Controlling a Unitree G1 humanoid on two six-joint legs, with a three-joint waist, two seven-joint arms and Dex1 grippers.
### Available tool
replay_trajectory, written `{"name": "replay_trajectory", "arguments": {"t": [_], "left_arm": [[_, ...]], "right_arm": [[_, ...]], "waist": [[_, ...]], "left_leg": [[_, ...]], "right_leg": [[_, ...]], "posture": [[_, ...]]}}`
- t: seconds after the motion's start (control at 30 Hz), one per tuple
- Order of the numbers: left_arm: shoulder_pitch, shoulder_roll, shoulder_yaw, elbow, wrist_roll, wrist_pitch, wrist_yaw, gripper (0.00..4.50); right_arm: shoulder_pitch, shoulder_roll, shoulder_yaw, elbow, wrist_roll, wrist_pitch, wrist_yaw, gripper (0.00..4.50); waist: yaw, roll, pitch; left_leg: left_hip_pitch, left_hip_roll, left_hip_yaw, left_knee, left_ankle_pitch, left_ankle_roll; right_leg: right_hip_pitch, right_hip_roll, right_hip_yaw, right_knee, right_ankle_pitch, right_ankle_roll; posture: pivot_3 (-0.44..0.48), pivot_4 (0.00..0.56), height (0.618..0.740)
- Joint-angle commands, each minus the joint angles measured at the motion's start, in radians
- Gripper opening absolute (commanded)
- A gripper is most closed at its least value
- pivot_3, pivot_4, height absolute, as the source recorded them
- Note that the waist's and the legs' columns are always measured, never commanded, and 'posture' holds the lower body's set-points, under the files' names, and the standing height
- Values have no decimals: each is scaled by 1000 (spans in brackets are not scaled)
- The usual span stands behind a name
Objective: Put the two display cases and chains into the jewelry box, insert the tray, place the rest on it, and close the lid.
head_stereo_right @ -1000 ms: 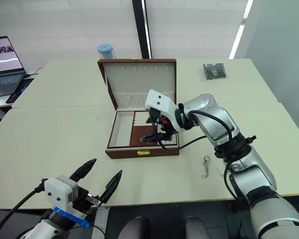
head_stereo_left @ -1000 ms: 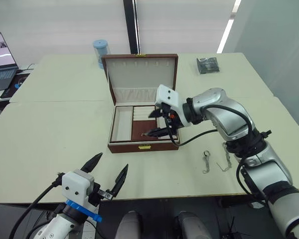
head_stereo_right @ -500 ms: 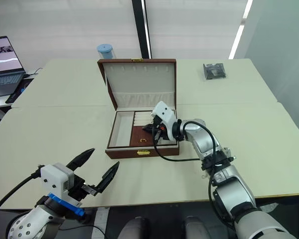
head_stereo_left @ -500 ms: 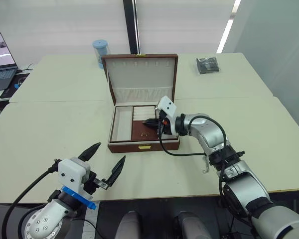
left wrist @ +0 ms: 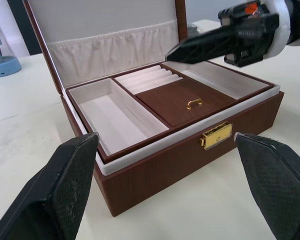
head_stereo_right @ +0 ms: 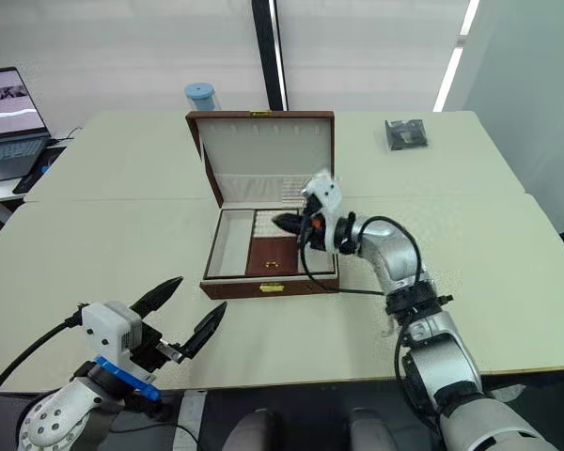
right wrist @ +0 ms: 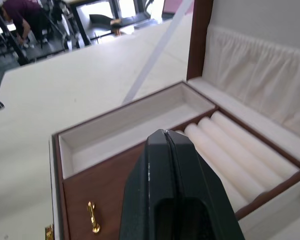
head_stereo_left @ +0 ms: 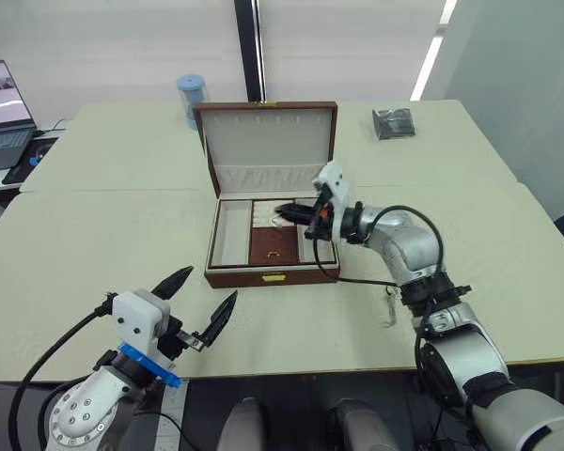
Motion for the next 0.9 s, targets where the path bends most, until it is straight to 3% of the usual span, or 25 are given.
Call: {"name": "replay_trajectory", "arguments": {"t": [0.03, 0.17, 0.43, 0.63, 0.9], "left_arm": [[-32, 60, 85, 17, -88, 98, -12, 4500], [-96, 151, 204, 126, -161, 164, -61, 4500], [-208, 351, 335, 430, -147, 190, -206, 4500], [-262, 414, 359, 607, -99, 154, -262, 4500], [-343, 454, 365, 774, -41, 84, -307, 4500]], "right_arm": [[75, -106, -74, -158, 64, 24, 43, 853], [205, -253, -117, -233, 40, -6, 44, 2006], [491, -486, -269, -296, 69, -81, 87, 4474], [623, -548, -368, -210, 33, -208, 73, 4474], [670, -568, -422, -94, 28, -317, 40, 4474]], "waist": [[3, 0, 0], [3, -2, -1], [-3, -1, -1], [-3, -1, -1], [-3, -1, -1]], "left_leg": [[0, 0, 0, 0, 0, 0], [0, 0, -1, 0, 0, 0], [1, 0, 1, -2, 0, 0], [2, 0, 3, -3, 0, 0], [1, 0, 3, -3, 0, 0]], "right_leg": [[0, 0, 0, 0, 0, 0], [2, -1, -1, -2, 0, 0], [0, 1, 0, -2, 0, 0], [0, 1, 2, -2, 0, 0], [0, 1, 2, -2, 0, 0]], "posture": [[0, 150, 740], [0, 150, 740], [0, 150, 740], [0, 150, 740], [0, 150, 740]]}}
